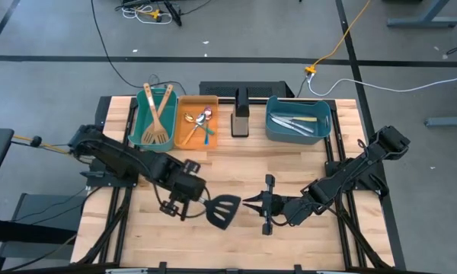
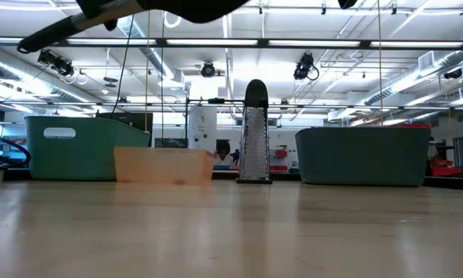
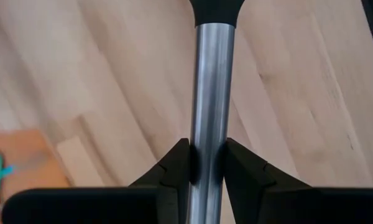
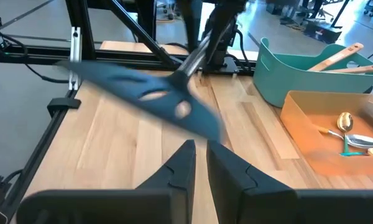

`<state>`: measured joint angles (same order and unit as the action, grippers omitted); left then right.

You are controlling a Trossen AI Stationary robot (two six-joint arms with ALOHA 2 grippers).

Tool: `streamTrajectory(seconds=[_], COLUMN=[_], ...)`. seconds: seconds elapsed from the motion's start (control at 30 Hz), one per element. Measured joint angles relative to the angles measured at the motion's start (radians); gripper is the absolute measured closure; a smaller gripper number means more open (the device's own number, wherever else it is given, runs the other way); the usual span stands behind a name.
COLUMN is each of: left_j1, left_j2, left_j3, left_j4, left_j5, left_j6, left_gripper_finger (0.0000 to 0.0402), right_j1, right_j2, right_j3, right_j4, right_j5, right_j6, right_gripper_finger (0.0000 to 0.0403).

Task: Pick & Place Kitchen Items
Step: Put the black spatula into the green bin

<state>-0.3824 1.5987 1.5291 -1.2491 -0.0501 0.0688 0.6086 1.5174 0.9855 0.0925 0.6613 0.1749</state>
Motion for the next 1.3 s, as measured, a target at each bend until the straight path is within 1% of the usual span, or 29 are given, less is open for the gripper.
streamTrajectory(seconds=[0.17,0.23,0.4,0.53,0.7,0.77,0.9,1.07,1.3], left_j1=[-0.003,-0.003,0.0,0.0,0.0,0.0,0.011,0.065,0.168], left_j2=[-0.139,-0.192,-0.325,-0.426,-0.545,-0.585,-0.652,-0.705,-0.74], left_j3=[-0.094,-0.132,-0.22,-0.286,-0.351,-0.371,-0.409,-0.442,-0.47], left_j4=[0.03,0.019,-0.009,-0.013,-0.02,-0.025,-0.026,-0.028,-0.041], left_j5=[-0.054,-0.093,-0.27,-0.377,-0.603,-0.66,-0.717,-0.775,-0.791], left_j6=[-0.086,-0.134,-0.26,-0.369,-0.593,-0.642,-0.712,-0.779,-0.783], left_gripper_finger=[0.0321,0.0321,0.0321,0.0321,0.0321,0.0321,0.0321,0.0321,0.0321], right_j1=[0.0,0.0,0.0,0.0,0.0,0.0,0.0,0.0,0.0], right_j2=[0.0,0.0,0.0,0.0,0.0,0.0,0.0,0.0,0.0], right_j3=[0.0,0.0,0.0,0.0,0.0,0.0,0.0,0.0,0.0], right_j4=[0.0,0.0,0.0,0.0,0.0,0.0,0.0,0.001,0.001], right_j5=[0.001,0.002,0.002,0.003,0.003,0.003,0.003,0.003,0.002], right_j6=[0.0,0.0,0.0,0.0,0.0,0.0,0.0,0.0,0.0], right_gripper_finger=[0.0353,0.0353,0.0353,0.0353,0.0353,0.0353,0.0353,0.0353,0.0353])
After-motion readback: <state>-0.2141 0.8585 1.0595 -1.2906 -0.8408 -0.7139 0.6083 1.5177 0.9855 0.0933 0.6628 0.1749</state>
